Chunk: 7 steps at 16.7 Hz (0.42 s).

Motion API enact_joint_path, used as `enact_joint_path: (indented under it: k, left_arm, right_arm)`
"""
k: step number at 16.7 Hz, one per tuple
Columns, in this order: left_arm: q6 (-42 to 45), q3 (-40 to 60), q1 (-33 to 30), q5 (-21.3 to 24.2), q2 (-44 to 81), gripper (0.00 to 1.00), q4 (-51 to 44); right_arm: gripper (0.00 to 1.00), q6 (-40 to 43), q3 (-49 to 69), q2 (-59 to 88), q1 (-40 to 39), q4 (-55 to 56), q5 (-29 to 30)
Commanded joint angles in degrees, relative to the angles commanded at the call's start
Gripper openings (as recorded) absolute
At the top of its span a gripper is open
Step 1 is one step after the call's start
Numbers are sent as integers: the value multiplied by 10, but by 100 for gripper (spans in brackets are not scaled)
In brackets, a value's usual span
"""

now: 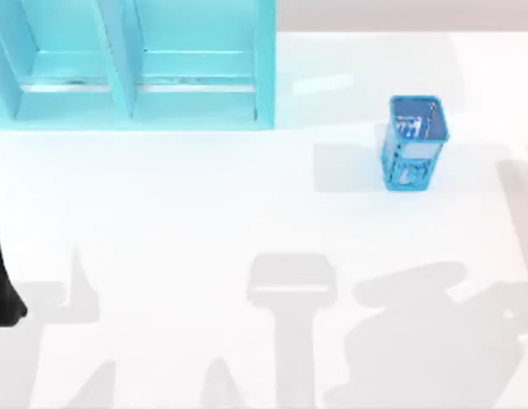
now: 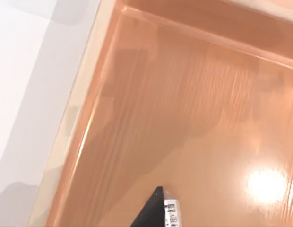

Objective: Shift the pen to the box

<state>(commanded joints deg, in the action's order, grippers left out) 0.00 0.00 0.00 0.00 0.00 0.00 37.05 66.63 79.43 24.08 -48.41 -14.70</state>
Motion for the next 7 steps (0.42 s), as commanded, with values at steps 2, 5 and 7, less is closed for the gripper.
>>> enact_joint_path:
  k: [2, 5, 7]
  left_arm:
    - [0, 0, 0, 0, 0, 100, 0]
    - [0, 0, 0, 0, 0, 100, 0]
    - [0, 0, 0, 0, 0, 100, 0]
  right_arm:
    - [100, 0, 0, 0, 0, 0, 0]
    - [100, 0, 0, 0, 0, 0, 0]
    - [100, 0, 0, 0, 0, 0, 0]
